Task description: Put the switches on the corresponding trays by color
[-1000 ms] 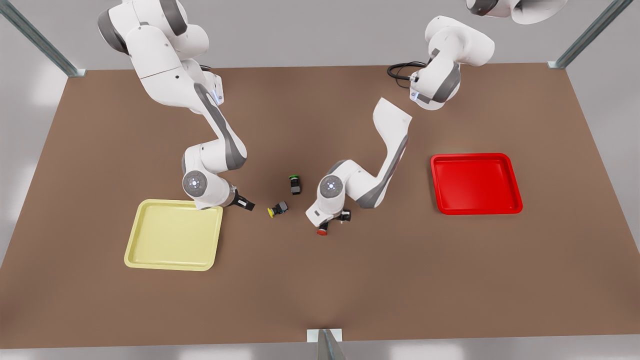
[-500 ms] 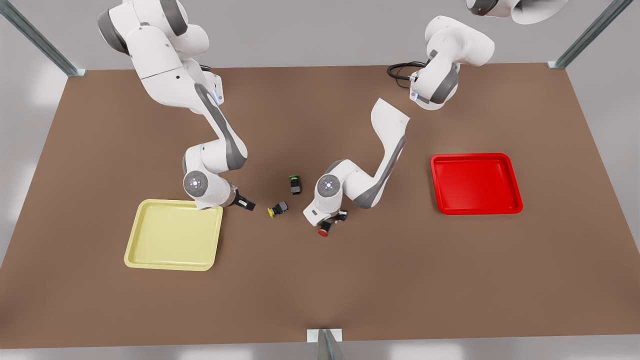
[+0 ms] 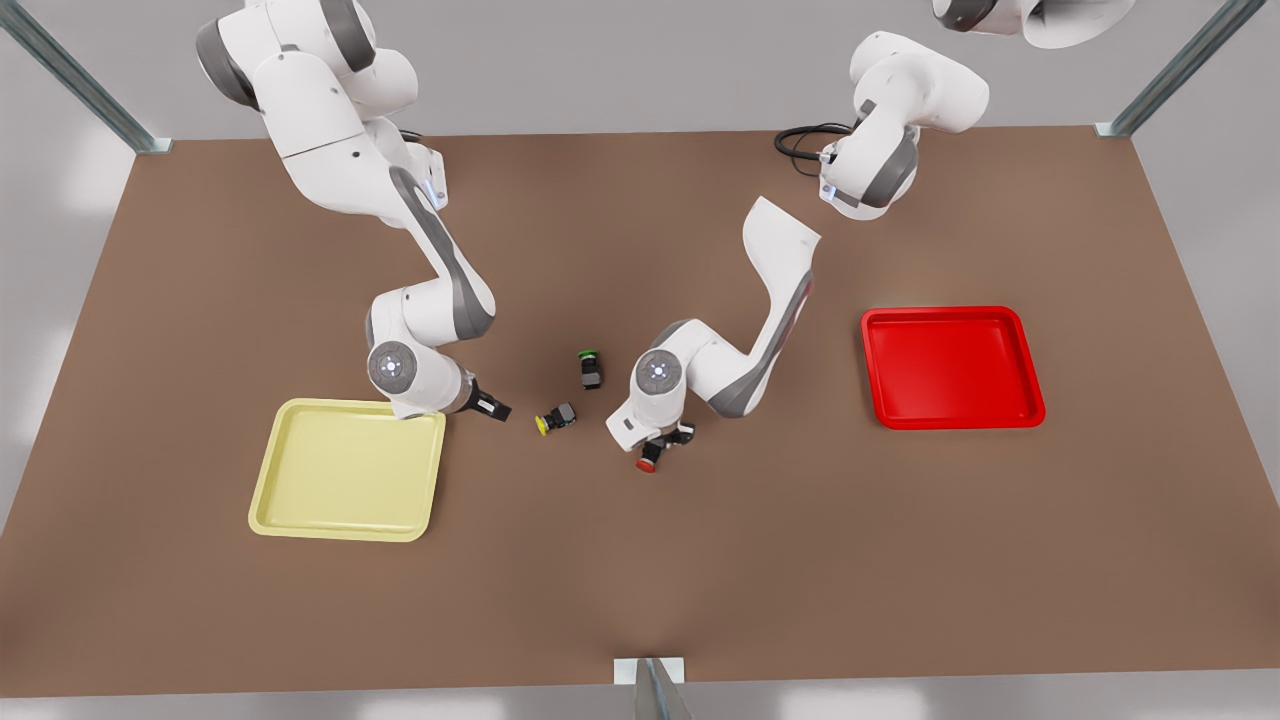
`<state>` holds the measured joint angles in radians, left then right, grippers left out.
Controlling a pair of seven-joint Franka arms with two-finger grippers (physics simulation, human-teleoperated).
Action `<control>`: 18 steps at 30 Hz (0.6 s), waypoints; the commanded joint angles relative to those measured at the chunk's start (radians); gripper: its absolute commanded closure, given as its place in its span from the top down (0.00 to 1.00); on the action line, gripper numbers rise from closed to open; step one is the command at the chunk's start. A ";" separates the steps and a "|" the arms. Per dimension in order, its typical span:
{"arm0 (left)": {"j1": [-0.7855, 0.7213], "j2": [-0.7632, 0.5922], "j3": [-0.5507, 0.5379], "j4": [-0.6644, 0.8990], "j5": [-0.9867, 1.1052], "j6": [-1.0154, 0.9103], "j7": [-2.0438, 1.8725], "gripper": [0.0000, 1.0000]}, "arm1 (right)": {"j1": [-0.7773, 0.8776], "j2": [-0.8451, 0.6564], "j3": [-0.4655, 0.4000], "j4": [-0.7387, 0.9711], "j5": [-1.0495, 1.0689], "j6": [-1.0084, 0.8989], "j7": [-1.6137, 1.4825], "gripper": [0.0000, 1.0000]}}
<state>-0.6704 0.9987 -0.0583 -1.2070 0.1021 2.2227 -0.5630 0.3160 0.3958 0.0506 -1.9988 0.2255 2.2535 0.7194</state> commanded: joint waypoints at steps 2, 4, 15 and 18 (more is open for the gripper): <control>-0.001 -0.003 0.000 0.000 -0.002 -0.003 0.000 0.52 | 0.000 0.000 0.000 0.000 0.000 0.001 0.000 1.00; -0.003 -0.005 0.000 0.000 -0.002 -0.005 -0.002 0.52 | 0.002 0.000 0.000 0.000 0.000 0.001 0.000 1.00; -0.003 -0.011 -0.002 0.000 -0.004 -0.003 -0.011 0.48 | 0.002 -0.002 0.002 0.002 0.000 0.000 0.005 1.00; -0.001 -0.035 -0.003 0.000 -0.005 -0.015 -0.017 0.48 | 0.002 0.000 0.002 0.000 0.000 0.000 0.005 1.00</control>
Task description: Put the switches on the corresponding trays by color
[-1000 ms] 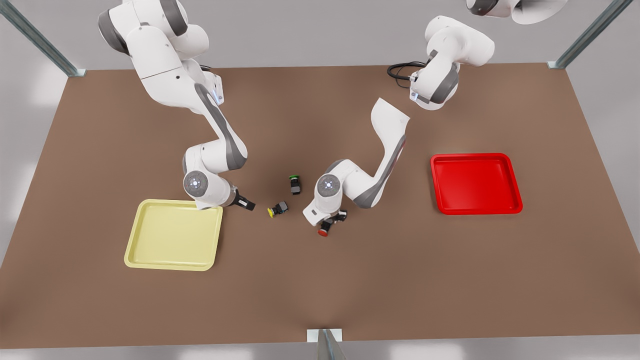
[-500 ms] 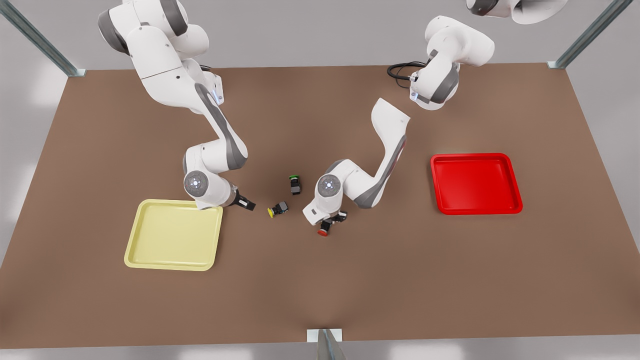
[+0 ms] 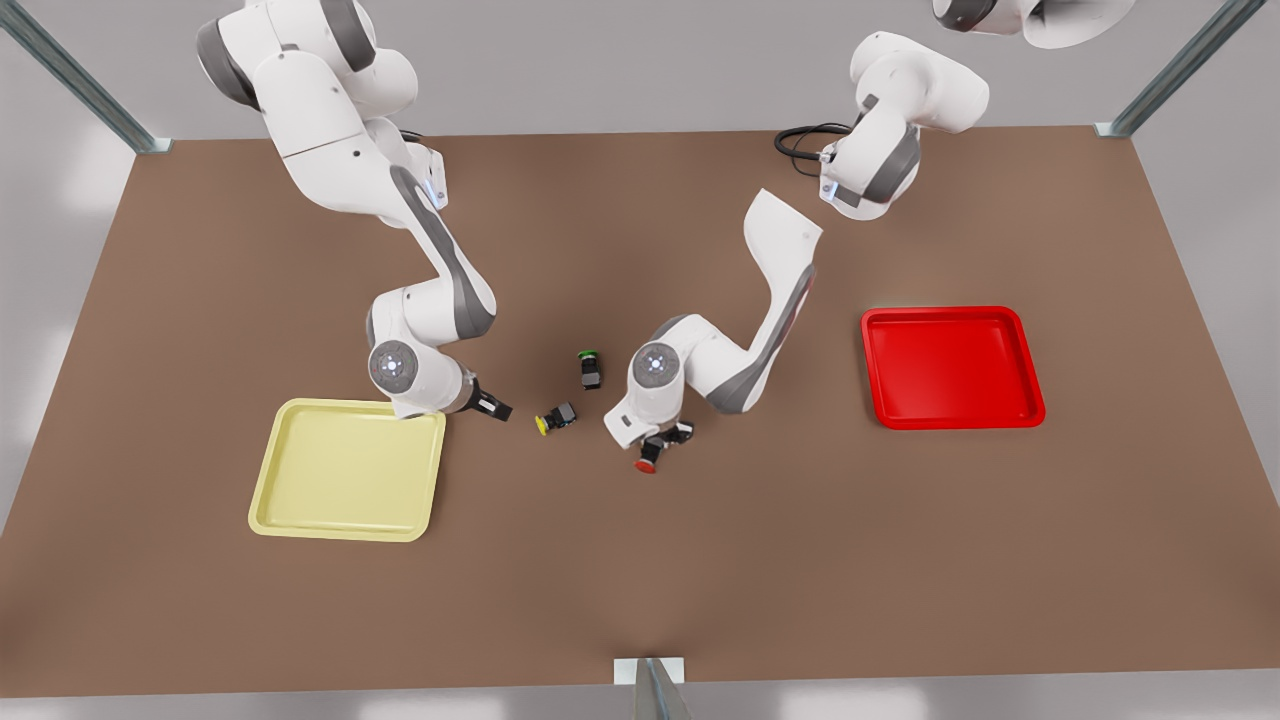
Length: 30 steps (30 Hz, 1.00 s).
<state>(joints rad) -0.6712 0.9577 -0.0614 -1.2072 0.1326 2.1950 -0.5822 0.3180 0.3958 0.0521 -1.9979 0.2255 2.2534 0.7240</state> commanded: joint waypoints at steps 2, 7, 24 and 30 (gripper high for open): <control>0.005 -0.030 0.000 -0.011 -0.053 -0.026 0.002 0.48 | 0.001 0.000 0.000 0.001 0.000 0.000 0.002 1.00; 0.087 -0.280 -0.005 -0.117 -0.053 -0.210 0.022 0.48 | 0.108 0.037 -0.002 0.027 0.017 0.028 0.113 1.00; 0.694 -0.902 -0.017 -0.943 -0.064 -0.187 0.487 0.50 | 0.561 0.236 -0.416 0.180 0.364 0.123 0.305 1.00; 0.821 -0.901 -0.015 -1.031 -0.053 -0.140 0.555 0.51 | 0.601 0.261 -0.417 0.156 0.367 0.190 0.371 1.00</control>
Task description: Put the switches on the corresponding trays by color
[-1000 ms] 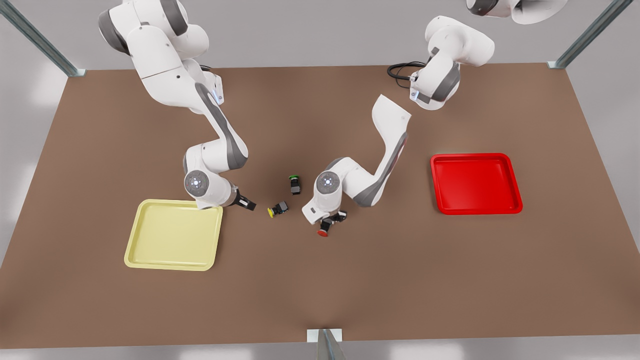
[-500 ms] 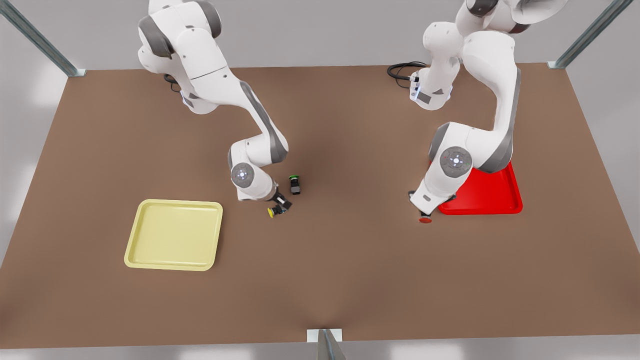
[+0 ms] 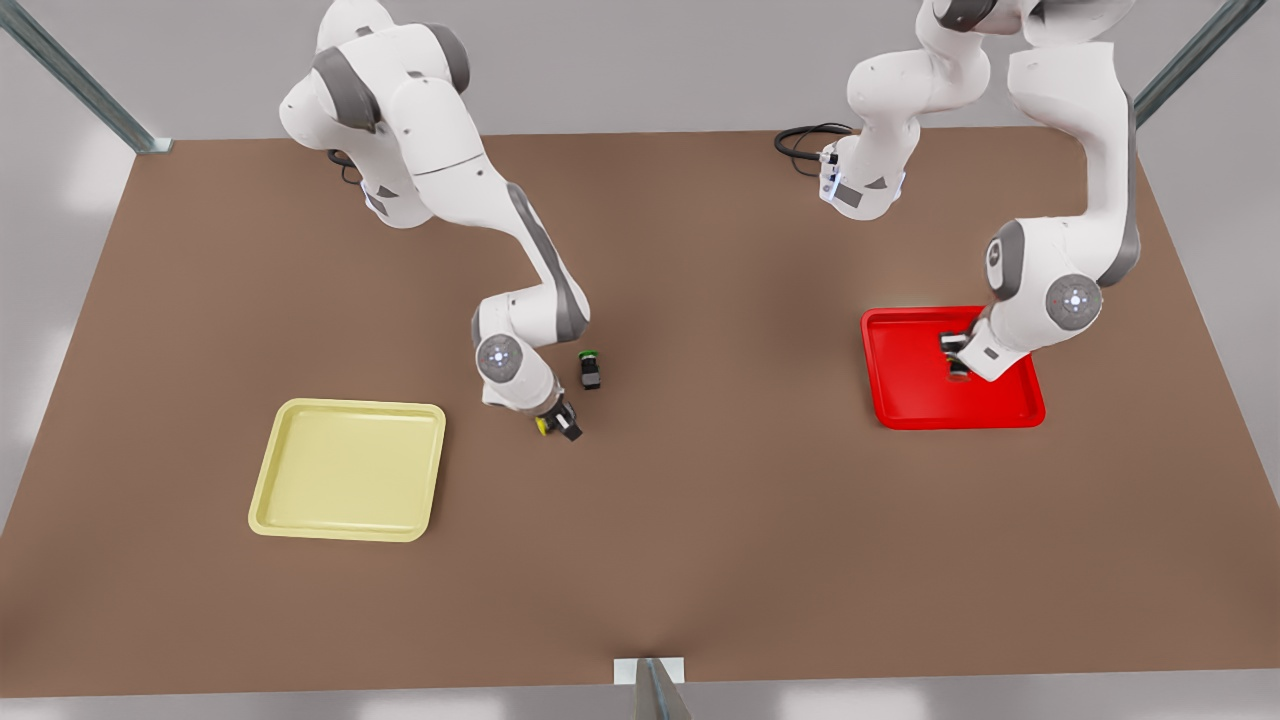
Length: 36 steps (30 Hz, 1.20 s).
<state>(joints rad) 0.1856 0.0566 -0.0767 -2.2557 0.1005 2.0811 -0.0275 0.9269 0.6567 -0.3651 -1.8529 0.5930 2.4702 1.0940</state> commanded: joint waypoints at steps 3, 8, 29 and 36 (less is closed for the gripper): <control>-0.028 0.029 0.000 0.004 -0.012 0.028 -0.011 1.00 | 0.006 -0.002 -0.002 -0.014 0.008 0.036 0.006 1.00; -0.026 0.026 0.000 0.004 -0.012 0.022 -0.011 1.00 | 0.029 0.001 -0.002 -0.022 0.007 0.033 0.064 1.00; -0.255 -0.031 0.103 0.752 -0.033 -0.655 -0.066 1.00 | 0.055 0.029 -0.028 -0.014 0.016 0.038 0.076 0.74; -0.267 0.034 0.084 0.763 0.002 -0.616 -0.068 1.00 | 0.049 0.027 -0.028 -0.016 0.011 0.036 0.095 0.66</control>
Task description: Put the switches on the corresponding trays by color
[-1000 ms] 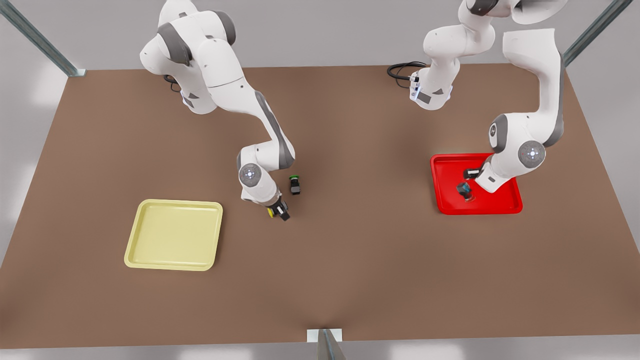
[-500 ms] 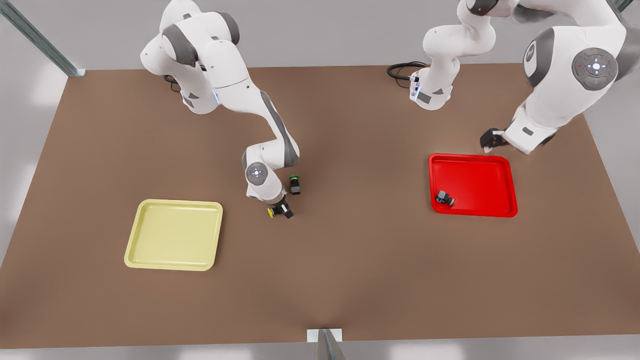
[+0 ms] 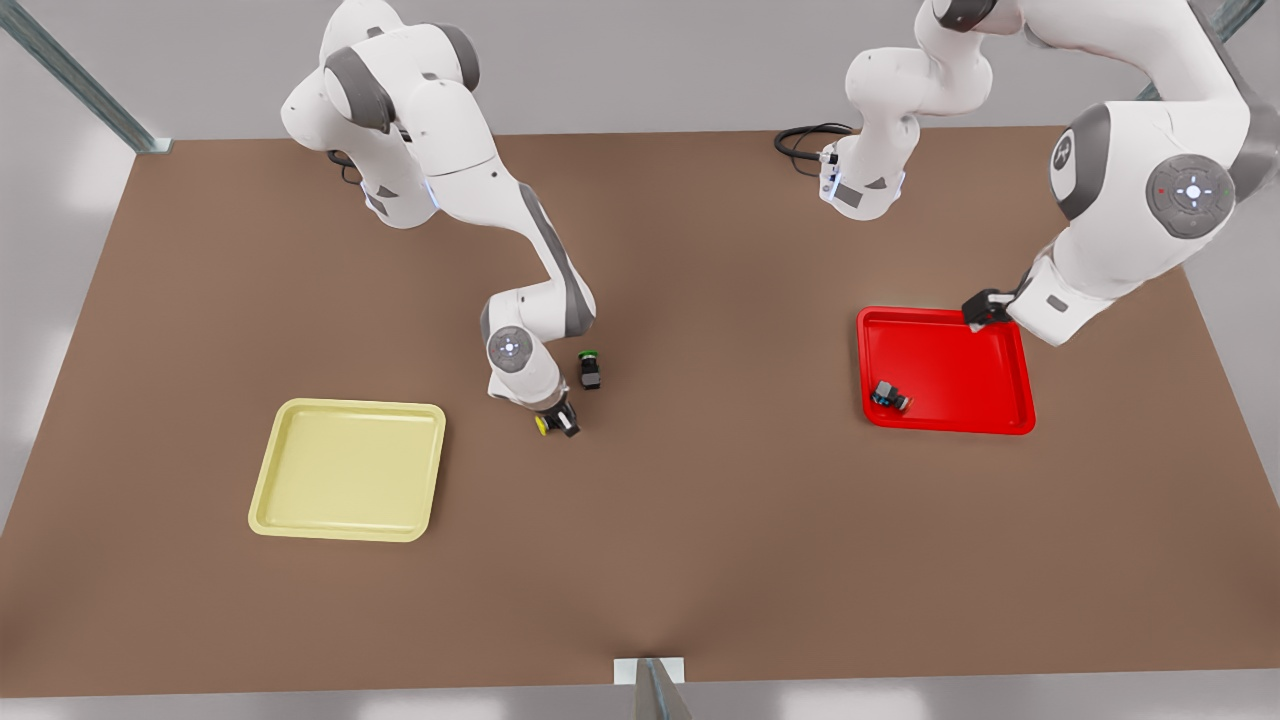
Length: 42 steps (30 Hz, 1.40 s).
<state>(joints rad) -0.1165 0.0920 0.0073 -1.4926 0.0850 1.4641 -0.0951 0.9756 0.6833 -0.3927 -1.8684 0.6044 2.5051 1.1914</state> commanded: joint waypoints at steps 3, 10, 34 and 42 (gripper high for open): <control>0.029 -0.003 0.000 0.000 0.016 -0.010 -0.002 1.00 | -0.003 -0.001 0.002 0.002 0.000 -0.002 0.037 0.66; 0.029 -0.005 0.000 0.000 0.016 -0.010 -0.002 1.00 | -0.005 0.001 0.002 0.002 0.000 -0.009 0.031 0.56; 0.028 0.000 -0.015 0.000 0.015 0.007 -0.003 1.00 | -0.015 -0.018 0.002 -0.002 -0.002 -0.012 -0.009 0.51; 0.044 0.012 -0.017 -0.009 0.007 0.051 -0.003 1.00 | -0.379 -0.269 0.003 -0.178 -0.209 -0.069 -0.472 0.51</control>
<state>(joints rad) -0.0612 0.1044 -0.0091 -1.4995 0.0923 1.5156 -0.0982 0.5638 0.3920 -0.3873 -2.0652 0.3720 2.4383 0.6947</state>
